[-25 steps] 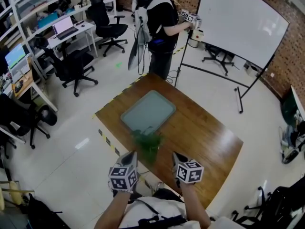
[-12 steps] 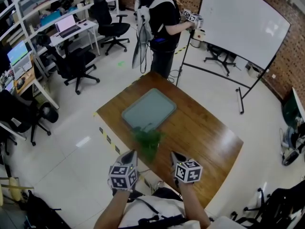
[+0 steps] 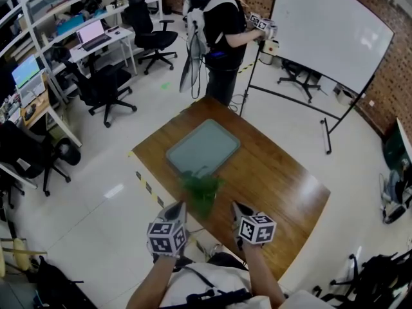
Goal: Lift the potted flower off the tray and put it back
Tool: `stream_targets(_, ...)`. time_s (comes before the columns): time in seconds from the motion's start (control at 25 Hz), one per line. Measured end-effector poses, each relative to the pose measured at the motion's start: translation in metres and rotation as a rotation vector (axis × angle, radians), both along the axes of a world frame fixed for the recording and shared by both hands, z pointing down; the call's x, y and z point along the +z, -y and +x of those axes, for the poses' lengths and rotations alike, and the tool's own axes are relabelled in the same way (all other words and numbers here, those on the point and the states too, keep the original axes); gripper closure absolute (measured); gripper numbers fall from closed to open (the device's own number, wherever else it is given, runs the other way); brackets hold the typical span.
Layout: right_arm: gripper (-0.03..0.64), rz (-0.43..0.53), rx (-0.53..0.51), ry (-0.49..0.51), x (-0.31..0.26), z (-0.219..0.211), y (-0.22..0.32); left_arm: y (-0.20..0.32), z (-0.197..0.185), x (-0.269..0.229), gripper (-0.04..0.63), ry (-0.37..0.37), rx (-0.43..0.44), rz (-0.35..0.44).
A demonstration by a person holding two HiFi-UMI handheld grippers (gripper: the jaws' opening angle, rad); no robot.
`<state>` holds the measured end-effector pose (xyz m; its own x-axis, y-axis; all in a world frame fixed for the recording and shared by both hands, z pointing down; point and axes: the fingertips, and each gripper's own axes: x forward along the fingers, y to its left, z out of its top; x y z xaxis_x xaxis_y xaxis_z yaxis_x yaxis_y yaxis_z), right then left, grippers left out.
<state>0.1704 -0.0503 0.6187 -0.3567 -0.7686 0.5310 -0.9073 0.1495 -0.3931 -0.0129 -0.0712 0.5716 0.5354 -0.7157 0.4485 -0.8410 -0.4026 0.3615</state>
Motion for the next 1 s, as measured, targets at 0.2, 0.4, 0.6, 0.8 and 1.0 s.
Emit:
stream_targets(0.2, 0.575, -0.011, 0.047, 0.095, 0.006, 0.008, 0.014, 0.001, 0.002, -0.001, 0.6, -0.005, -0.003, -0.001)
stream_targets(0.4, 0.512, -0.042, 0.071, 0.207, 0.019, 0.017, 0.042, 0.0, 0.004, 0.0, 0.6, -0.014, -0.003, 0.0)
stream_targets(0.6, 0.445, -0.108, 0.031, 0.253, 0.053, 0.01, 0.06, 0.002, 0.005, 0.0, 0.6, -0.009, -0.003, -0.001)
stream_targets(0.8, 0.443, -0.132, -0.035, 0.252, 0.071, -0.01, 0.075, 0.001, 0.0, 0.003, 0.6, -0.001, -0.014, -0.011)
stream_targets(1.0, 0.434, -0.161, -0.077, 0.281, 0.085, -0.03, 0.081, 0.001, -0.007, 0.002, 0.6, 0.006, -0.038, -0.015)
